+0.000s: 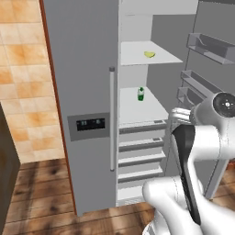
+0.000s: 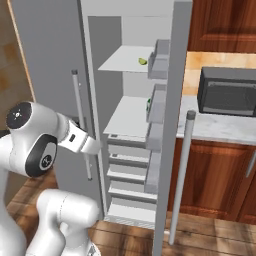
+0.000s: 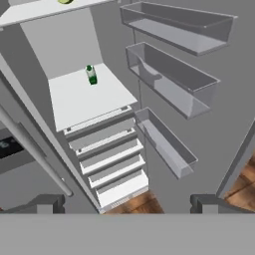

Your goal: Take the lemon wedge from the fridge and place it on the plate with fish on the dining counter.

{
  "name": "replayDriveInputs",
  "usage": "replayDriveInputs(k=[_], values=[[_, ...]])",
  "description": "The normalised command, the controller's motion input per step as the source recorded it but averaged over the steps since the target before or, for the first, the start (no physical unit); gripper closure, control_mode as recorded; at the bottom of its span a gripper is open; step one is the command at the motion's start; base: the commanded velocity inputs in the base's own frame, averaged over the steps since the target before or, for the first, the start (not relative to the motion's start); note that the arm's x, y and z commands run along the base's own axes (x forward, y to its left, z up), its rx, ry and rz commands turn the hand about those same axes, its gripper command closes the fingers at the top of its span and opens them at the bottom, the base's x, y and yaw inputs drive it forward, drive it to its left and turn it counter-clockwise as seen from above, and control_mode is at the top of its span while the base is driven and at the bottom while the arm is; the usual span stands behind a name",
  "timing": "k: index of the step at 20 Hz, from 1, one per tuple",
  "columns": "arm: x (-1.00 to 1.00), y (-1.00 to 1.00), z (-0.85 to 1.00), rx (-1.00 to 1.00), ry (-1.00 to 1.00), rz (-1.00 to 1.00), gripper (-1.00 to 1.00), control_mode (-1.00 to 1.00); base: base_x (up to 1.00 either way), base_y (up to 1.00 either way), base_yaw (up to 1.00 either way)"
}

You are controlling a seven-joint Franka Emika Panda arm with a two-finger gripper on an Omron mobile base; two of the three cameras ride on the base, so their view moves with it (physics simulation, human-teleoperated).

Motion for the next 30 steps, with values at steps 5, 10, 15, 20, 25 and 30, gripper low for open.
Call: replayDriveInputs(k=[5,10,15,20,25,30], values=[[0.0,0.0,0.0,0.0,0.0,0.0,-1.0,1.0,0.89,-0.02,0.0],[0.0,0.0,0.0,0.0,0.0,0.0,-1.0,1.0,0.56,-0.27,-0.04],[0.0,0.0,0.0,0.0,0.0,0.0,-1.0,1.0,0.62,-0.19,-0.01],[0.0,0.0,0.0,0.0,0.0,0.0,-1.0,1.0,0.96,-0.17,0.0],[-0.09,-0.03,0.27,0.02,0.0,-0.01,-1.0,-1.0,0.18,-0.08,-0.01],[-0.27,-0.05,1.0,0.0,-0.01,0.0,-1.0,-1.0,0.0,0.0,0.0]])
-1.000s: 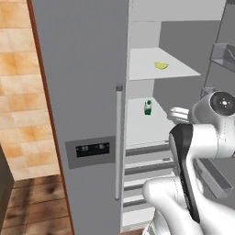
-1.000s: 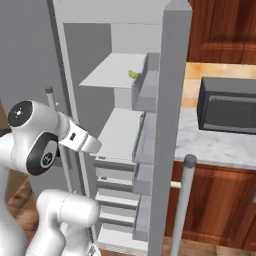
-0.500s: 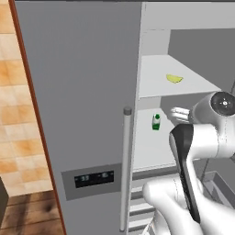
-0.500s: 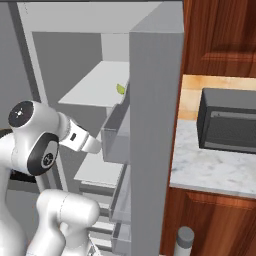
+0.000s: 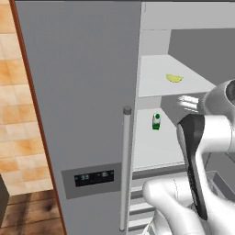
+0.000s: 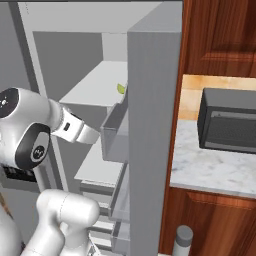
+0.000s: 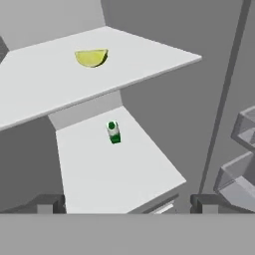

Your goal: Take the lemon wedge from the fridge and place it on the plate with fish on the dining counter.

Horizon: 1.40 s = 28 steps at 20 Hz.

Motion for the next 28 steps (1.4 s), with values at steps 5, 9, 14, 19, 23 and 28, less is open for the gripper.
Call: replayDriveInputs(k=[5,9,14,19,23,28], values=[[0.06,-0.19,0.78,0.0,0.14,0.06,-1.0,-1.0,0.0,0.0,0.0],[0.3,-0.33,0.22,0.02,0.29,0.34,-1.0,-1.0,0.0,0.0,0.0],[0.26,-0.07,0.0,-0.05,0.17,0.39,-1.0,-1.0,0.0,0.0,0.0],[0.21,0.05,-0.05,-0.25,-0.05,0.07,-1.0,-1.0,0.0,0.0,0.0],[0.63,-0.07,-0.08,-0.09,-0.01,0.0,-1.0,-1.0,0.0,0.0,0.0],[0.79,-0.22,-0.02,0.0,0.0,0.0,-1.0,-1.0,0.0,0.0,0.0]])
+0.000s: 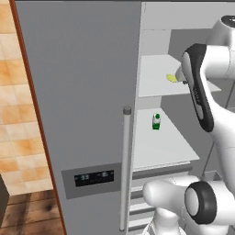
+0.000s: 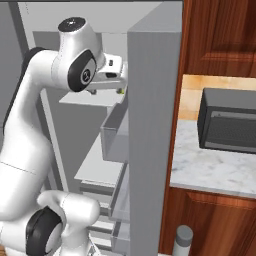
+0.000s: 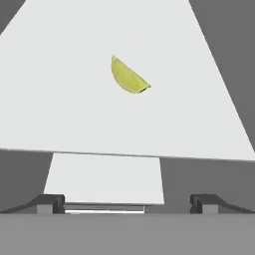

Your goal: Take the lemon wedge from the fridge and place it on the plate with fish on the dining counter.

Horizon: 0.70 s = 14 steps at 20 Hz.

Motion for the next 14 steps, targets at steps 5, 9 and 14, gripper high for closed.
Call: replayDriveInputs(k=[5,9,14], values=[[0.63,-0.13,-0.19,0.0,0.0,0.02,-1.0,-1.0,0.0,0.0,0.0],[0.52,-0.12,-0.28,0.0,0.0,0.06,-1.0,-1.0,0.0,0.0,0.0],[0.63,-0.26,-0.02,0.0,0.0,0.03,-1.0,-1.0,0.0,0.0,0.0]])
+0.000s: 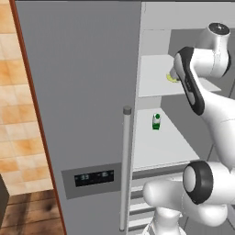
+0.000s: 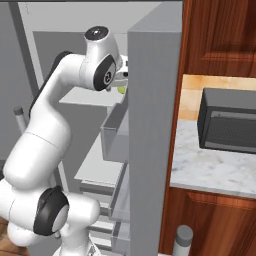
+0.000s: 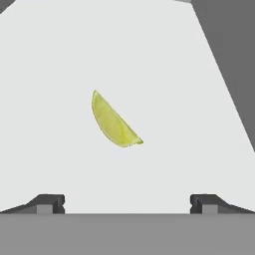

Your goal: Take the lemon wedge from the fridge and place it on the plate with fish on the dining counter.

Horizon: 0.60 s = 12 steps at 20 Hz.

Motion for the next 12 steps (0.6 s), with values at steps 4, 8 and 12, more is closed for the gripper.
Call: replayDriveInputs(k=[4,8,12], values=[[0.49,-0.09,-0.1,0.0,0.0,0.05,-1.0,-1.0,0.0,0.0,0.0],[0.51,0.0,-0.16,0.0,0.0,0.04,-1.0,-1.0,0.0,0.0,0.0],[0.49,0.01,-0.26,0.0,0.03,0.04,-1.0,-1.0,0.0,0.0,0.0]])
